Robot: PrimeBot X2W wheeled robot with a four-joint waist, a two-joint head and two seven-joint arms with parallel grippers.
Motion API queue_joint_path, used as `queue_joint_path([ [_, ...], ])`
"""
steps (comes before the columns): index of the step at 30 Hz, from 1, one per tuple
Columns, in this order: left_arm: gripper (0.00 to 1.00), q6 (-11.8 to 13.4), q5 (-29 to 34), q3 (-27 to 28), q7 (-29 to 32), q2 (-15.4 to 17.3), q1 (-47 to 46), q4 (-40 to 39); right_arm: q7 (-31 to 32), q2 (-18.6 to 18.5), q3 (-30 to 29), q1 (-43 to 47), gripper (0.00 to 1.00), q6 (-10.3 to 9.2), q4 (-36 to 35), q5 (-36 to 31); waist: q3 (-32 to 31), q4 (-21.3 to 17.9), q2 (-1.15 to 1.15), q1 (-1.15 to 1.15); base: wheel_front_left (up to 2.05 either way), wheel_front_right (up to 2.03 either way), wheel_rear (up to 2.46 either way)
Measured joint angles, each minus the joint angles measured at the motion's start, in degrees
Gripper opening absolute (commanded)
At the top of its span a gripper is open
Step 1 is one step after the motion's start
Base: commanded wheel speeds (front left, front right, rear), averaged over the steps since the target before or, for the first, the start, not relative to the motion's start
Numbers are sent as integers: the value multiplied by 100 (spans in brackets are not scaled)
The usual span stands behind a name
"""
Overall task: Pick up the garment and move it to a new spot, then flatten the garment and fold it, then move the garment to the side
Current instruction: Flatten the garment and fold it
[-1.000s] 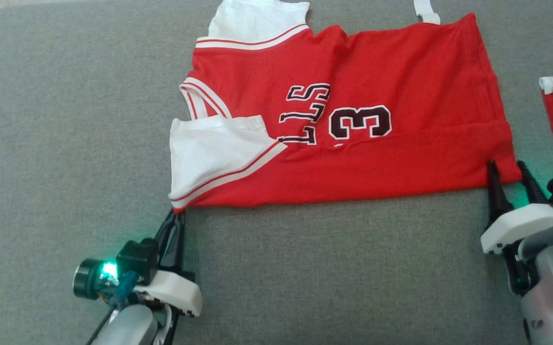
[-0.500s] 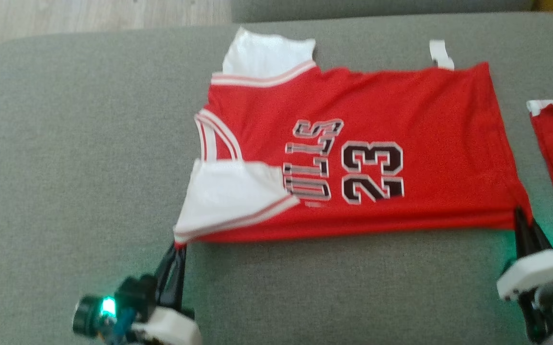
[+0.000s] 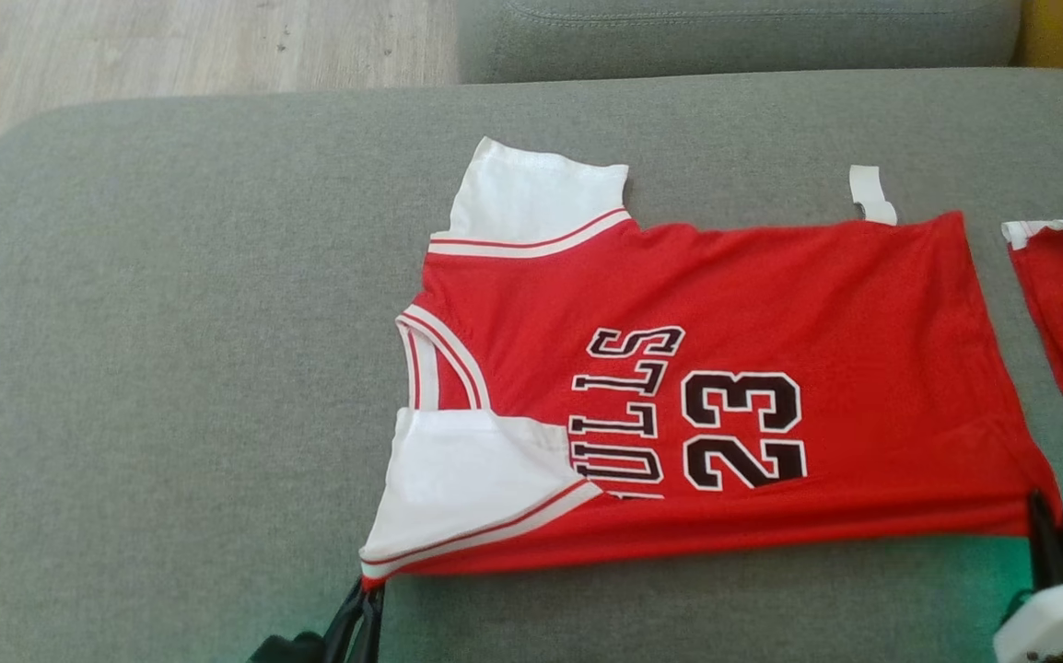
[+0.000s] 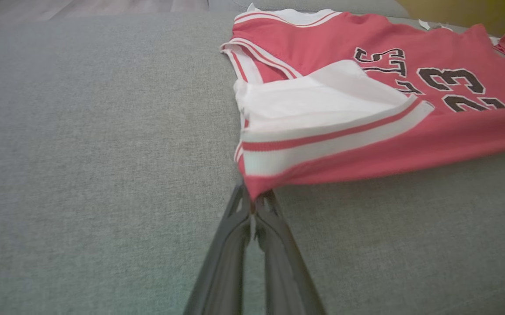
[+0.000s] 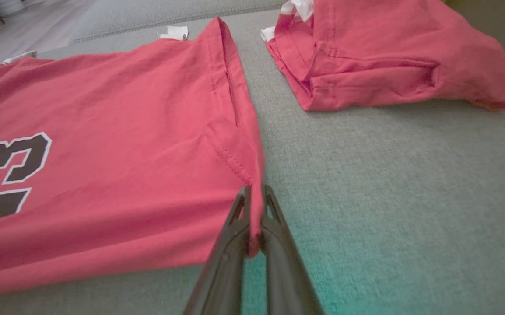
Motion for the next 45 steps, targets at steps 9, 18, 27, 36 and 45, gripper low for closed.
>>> queue_joint_path([
  [9, 100, -123, -36, -180, 321, 11, -123, 31, 392, 166, -308, 257, 100, 0, -647, -189, 44, 12, 0, 1, 0, 0, 0],
  [18, 100, -290, -136, -25, 459, 118, -637, -300, 495, 357, -321, 399, 100, 0, -1278, -345, 73, -80, 0, 1, 0, 0, 0],
  [27, 100, -1177, -137, 281, 1505, 555, -3135, -249, 541, 407, 53, 186, 100, 0, -1662, -379, 521, -289, 0, 1, 0, 0, 0],
  [36, 100, -2421, -946, 361, 3337, 426, -5831, 1600, 527, 367, 536, -595, 100, 0, -1700, -296, 1271, -869, 0, 3, 0, 0, 0],
  [45, 100, -2593, -1139, 137, 3956, 475, -6586, 2668, 375, 374, 738, -795, 100, 0, -1550, -242, 1752, -1458, 0, 2, 0, 0, 0],
])
